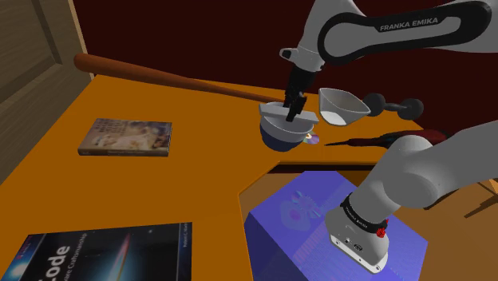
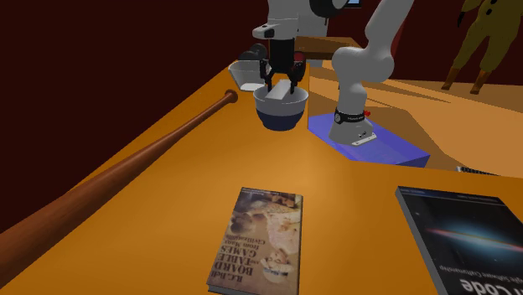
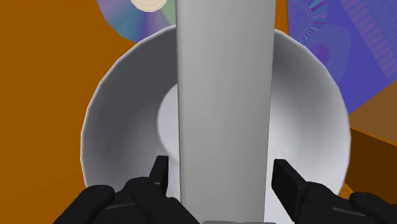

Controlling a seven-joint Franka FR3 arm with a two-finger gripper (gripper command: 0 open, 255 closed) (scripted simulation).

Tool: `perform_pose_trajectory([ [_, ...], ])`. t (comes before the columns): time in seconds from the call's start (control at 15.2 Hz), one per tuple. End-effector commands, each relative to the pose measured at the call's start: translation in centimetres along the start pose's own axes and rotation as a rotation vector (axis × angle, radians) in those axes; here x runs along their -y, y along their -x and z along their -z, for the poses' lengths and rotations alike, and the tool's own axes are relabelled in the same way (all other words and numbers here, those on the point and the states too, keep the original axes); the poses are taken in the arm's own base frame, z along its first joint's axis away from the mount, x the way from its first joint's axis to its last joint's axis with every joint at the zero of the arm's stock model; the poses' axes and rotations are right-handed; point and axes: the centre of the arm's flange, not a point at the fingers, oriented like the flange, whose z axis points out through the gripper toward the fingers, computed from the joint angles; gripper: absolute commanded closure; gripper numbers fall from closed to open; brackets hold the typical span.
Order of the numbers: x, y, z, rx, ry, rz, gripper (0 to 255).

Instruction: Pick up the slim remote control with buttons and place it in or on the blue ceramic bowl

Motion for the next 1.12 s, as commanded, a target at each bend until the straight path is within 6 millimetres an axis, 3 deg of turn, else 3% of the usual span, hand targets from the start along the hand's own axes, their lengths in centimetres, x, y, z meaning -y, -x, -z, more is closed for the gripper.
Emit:
perform_pose_trajectory([
  [0.0,0.0,0.0,0.0,0.0,0.0,0.0,0],
  [0.26,0.0,0.0,0.0,0.0,0.0,0.0,0],
  [0.53,0.0,0.0,5.0,0.0,0.0,0.0,0],
  [1.06,0.0,0.0,5.0,0.0,0.0,0.0,0],
])
